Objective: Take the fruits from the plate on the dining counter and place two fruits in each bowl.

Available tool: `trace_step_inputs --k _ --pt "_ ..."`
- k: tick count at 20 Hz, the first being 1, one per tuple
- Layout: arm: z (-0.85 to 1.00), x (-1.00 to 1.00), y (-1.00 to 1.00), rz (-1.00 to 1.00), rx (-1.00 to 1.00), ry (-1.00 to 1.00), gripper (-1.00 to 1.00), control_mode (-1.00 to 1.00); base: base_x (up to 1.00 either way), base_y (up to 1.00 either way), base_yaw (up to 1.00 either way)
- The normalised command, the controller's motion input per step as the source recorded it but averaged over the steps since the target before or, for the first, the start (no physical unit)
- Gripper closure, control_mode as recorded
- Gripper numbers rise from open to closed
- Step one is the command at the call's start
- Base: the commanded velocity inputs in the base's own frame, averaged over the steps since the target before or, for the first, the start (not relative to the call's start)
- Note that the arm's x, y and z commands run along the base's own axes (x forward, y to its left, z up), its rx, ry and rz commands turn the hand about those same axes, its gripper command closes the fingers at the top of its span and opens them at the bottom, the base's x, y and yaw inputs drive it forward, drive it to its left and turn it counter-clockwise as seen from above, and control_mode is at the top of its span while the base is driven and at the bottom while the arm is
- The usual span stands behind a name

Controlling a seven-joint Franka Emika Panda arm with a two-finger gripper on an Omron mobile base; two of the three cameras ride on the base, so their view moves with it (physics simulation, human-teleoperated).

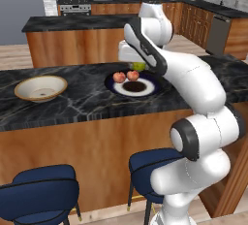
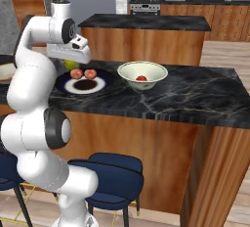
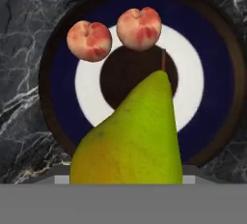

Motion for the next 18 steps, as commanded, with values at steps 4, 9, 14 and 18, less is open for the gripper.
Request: trace_step_inputs --k 4,9,14,18 --pt "0.48 0.25 -0.86 0.01 0.0 -0.01 1.0 -1.0 0.0 0.0 0.0" --pt "-0.22 0.49 -1.0 0.0 0.0 0.01 1.0 -1.0 0.0 0.0 0.0" --pt "-0.11 -0.04 -0.64 0.0 0.0 -0.19 1.0 -1.0 0.0 0.0 0.0" --pt "0.0 0.08 -0.48 0.0 -0.01 -0.09 1.0 -1.0 0.0 0.0 0.0"
